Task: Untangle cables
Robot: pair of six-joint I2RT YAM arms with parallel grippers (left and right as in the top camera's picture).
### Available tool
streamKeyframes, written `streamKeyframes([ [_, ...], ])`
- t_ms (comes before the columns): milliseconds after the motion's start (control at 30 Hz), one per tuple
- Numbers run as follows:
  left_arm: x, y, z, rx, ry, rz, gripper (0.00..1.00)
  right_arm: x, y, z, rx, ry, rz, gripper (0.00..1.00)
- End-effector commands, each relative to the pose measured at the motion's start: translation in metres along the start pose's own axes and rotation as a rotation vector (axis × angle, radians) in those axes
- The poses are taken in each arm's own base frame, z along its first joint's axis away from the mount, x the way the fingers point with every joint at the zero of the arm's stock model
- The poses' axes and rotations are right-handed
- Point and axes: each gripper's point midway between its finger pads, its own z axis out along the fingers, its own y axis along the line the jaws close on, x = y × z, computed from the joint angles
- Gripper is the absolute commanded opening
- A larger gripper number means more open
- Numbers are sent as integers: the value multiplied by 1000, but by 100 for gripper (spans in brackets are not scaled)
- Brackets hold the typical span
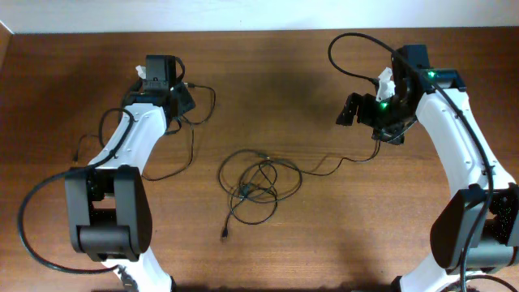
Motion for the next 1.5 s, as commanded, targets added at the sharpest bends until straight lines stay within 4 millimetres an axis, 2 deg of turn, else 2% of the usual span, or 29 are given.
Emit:
streamKeyframes([
  [0,11,3,28,-17,35,-9,2,2,-3,4,10,11,2,99],
  [67,4,2,34,-4,5,-20,0,2,-3,4,10,11,2,98],
  [167,-35,-6,24,48,-116,-51,0,2,-3,4,10,11,2,99],
  [300,-112,-4,-24,119,-330,-119,0,2,-3,4,10,11,2,98],
  [367,-139,7,-43,118,-409,-151,0,2,-3,4,10,11,2,99],
  [433,-153,26,-51,70,-456,-181,0,2,-3,4,10,11,2,98],
  [600,-156,93,-49,-132,-465,-252,0,2,-3,4,10,11,2,98],
  [633,-155,102,-47,-147,-457,-260,0,2,-3,4,10,11,2,99],
  [800,-142,132,-26,-207,-393,-273,0,2,-3,4,10,11,2,98],
  [900,-136,140,-13,-226,-367,-277,0,2,-3,4,10,11,2,99],
  [967,-135,141,-11,-229,-362,-268,8,2,-3,4,10,11,2,98],
  [1000,-135,140,-11,-232,-363,-249,28,2,-3,4,10,11,2,98],
  [1033,-138,140,-12,-235,-370,-208,59,2,-3,4,10,11,2,98],
  [1067,-143,139,-14,-238,-378,-165,82,2,-3,4,10,11,2,99],
  [1100,-147,137,-18,-240,-386,-132,100,2,-3,4,10,11,2,98],
  [1167,-159,133,-32,-240,-410,-83,99,2,-3,4,10,11,2,98],
  [1233,-172,127,-54,-224,-443,-86,99,2,-3,4,10,11,2,98],
  [1267,-183,122,-78,-205,-476,-90,99,2,-3,4,10,11,2,99],
  [1333,-192,114,-104,-161,-513,-93,99,2,-3,4,10,11,2,98],
  [1400,-194,103,-124,-100,-522,-84,99,2,-3,4,10,11,2,99],
  [1467,-186,86,-140,9,-491,-92,99,2,-3,4,10,11,2,98],
])
